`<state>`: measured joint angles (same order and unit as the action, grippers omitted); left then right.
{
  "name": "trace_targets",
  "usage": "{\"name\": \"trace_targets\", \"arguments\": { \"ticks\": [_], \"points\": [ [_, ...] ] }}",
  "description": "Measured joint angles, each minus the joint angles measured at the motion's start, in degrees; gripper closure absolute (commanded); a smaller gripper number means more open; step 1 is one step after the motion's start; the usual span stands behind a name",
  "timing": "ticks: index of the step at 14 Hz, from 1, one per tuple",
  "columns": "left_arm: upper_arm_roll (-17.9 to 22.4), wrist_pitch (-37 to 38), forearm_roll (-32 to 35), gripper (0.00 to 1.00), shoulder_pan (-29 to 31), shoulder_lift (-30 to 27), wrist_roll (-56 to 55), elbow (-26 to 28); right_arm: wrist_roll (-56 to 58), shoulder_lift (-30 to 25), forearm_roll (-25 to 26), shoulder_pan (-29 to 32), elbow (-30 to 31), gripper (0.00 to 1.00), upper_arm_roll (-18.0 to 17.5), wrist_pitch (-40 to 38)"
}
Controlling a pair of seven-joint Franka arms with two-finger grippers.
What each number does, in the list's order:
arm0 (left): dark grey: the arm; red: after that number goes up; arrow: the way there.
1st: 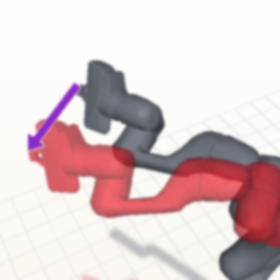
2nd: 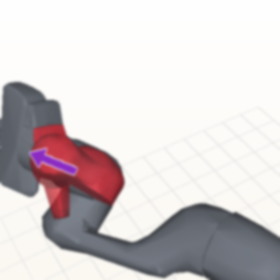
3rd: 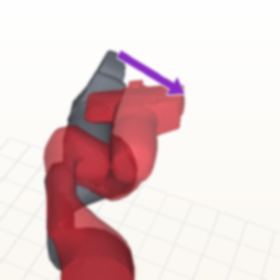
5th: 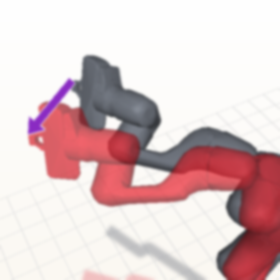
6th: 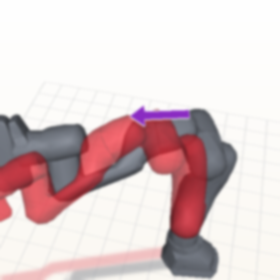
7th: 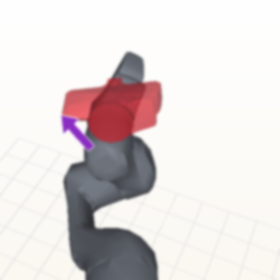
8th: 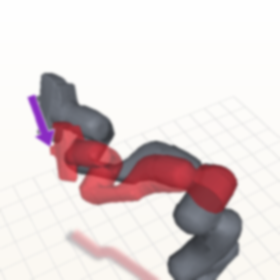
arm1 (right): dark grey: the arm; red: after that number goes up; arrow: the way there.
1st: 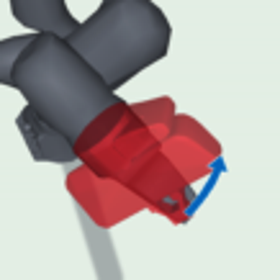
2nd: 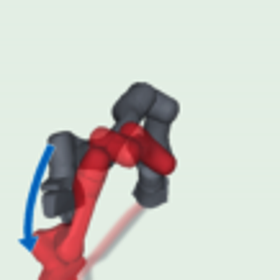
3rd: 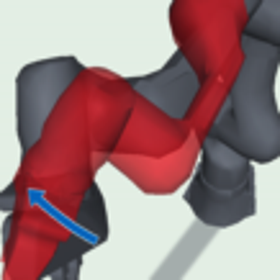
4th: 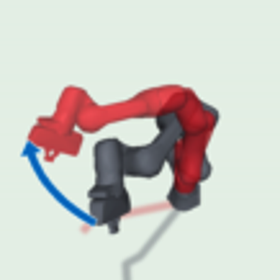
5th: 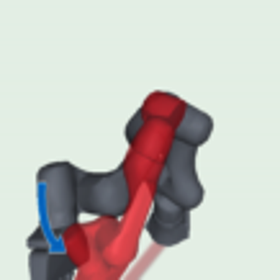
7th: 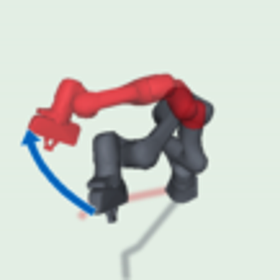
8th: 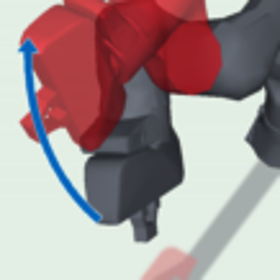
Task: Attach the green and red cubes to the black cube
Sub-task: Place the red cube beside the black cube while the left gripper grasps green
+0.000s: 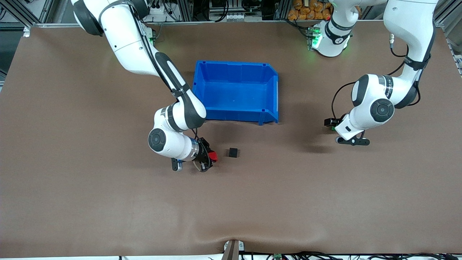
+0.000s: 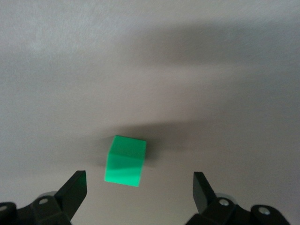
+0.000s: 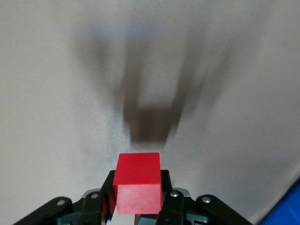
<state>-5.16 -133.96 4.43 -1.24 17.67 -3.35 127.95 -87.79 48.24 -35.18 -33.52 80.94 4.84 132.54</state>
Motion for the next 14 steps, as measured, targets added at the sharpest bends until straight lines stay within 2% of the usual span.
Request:
{"name": "trace_targets", "arguments": {
  "ticks": [7, 8, 10, 11, 12, 13, 14],
  "points": [
    [-0.09, -2.58, 1.40, 0.00, 1.28, 1.66, 3.42, 1.70, -5.63, 1.38, -0.04, -2.58, 0.06, 1.00, 0.00, 2.26],
    [-0.10, -3.07, 1.72, 0.00, 1.28, 2.07, 3.50, 1.70, -5.94, 1.82, -0.04, -2.89, 0.07, 0.96, 0.00, 2.80],
    [-0.11, -4.44, 2.23, 0.00, 1.28, 3.14, 3.54, 1.70, -6.30, 2.31, -0.05, -3.44, 0.03, 0.73, 0.00, 4.15],
    [-0.12, -4.87, 2.26, 0.00, 1.28, 3.69, 3.55, 1.70, -6.89, 2.45, -0.07, -3.83, 0.04, 0.38, 0.00, 5.27],
    [-0.12, -5.23, 2.27, 0.12, 1.28, 4.11, 3.55, 1.69, -7.80, 2.62, -0.06, -4.22, 0.04, 0.26, 0.00, 6.25],
    [-0.12, -5.43, 2.27, 0.37, 1.28, 4.35, 3.56, 1.68, -8.52, 2.71, -0.07, -4.49, 0.04, 0.00, 0.01, 6.72],
    [-0.12, -5.48, 2.27, 0.64, 1.28, 4.46, 3.57, 1.65, -8.77, 2.79, -0.07, -4.60, 0.04, 0.00, 0.01, 6.93]
  ]
}}
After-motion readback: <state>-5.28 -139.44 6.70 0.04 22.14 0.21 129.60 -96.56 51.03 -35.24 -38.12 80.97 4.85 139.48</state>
